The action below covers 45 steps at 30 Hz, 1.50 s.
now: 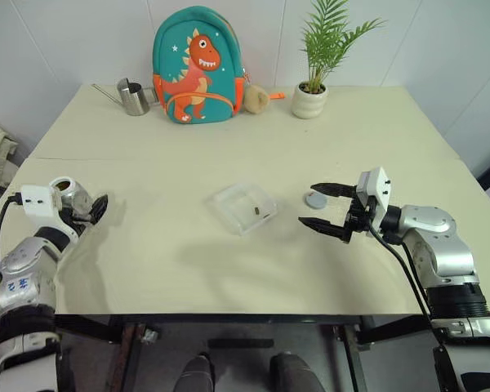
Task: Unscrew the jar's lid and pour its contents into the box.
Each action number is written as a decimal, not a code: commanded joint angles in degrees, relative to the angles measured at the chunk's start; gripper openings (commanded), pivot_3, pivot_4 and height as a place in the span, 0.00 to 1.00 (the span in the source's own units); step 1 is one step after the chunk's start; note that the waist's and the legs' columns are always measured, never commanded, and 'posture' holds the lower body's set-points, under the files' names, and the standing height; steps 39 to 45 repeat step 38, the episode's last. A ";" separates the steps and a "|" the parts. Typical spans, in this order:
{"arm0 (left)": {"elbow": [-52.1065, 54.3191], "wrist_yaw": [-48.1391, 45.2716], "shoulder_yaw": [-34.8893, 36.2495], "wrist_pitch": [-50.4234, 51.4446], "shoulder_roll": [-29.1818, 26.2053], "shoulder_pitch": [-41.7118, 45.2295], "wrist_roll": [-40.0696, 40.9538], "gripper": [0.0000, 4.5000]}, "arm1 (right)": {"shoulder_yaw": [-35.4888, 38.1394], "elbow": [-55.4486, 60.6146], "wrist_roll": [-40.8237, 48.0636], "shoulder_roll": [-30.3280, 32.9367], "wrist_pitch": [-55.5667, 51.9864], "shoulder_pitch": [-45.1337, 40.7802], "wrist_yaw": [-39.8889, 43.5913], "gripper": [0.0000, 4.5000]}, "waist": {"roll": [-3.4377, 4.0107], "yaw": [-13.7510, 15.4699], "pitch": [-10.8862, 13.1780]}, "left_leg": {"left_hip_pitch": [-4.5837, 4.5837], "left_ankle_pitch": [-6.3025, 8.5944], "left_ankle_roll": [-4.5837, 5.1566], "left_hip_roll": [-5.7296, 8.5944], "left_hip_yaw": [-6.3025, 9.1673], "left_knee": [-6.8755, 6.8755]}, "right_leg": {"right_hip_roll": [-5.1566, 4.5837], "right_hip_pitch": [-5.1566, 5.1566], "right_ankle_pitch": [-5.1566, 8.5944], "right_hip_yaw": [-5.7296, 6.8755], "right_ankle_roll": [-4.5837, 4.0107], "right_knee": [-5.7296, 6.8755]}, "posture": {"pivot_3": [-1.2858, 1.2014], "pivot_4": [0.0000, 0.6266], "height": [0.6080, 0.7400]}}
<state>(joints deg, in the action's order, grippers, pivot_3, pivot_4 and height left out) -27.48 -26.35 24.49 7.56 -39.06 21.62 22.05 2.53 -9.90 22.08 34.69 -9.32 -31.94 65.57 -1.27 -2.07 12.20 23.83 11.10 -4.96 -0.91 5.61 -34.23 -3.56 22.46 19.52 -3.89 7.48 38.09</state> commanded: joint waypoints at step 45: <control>26.63 -31.19 -10.22 -1.66 -9.50 -5.84 -0.37 1.00 | 3.46 0.05 1.38 7.66 0.08 -0.31 6.28 1.00 | -0.03 -1.14 0.02 | -0.55 0.22 0.31 -0.14 -1.30 0.46 | 0.05 0.01 -0.05 -1.19 0.05 -0.44 | 0.52 0.24 1.00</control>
